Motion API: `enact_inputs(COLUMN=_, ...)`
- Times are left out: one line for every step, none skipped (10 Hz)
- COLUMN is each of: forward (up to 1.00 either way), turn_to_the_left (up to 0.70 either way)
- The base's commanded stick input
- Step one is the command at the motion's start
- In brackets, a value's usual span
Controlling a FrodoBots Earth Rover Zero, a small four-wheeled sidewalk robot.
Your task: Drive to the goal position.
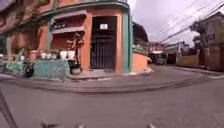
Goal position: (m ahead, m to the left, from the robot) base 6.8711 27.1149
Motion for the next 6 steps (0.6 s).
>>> enact_inputs(forward=0.00, turn_to_the_left=1.00)
enact_inputs(forward=0.00, turn_to_the_left=1.00)
enact_inputs(forward=0.00, turn_to_the_left=1.00)
enact_inputs(forward=0.00, turn_to_the_left=1.00)
enact_inputs(forward=0.00, turn_to_the_left=1.00)
enact_inputs(forward=0.00, turn_to_the_left=1.00)
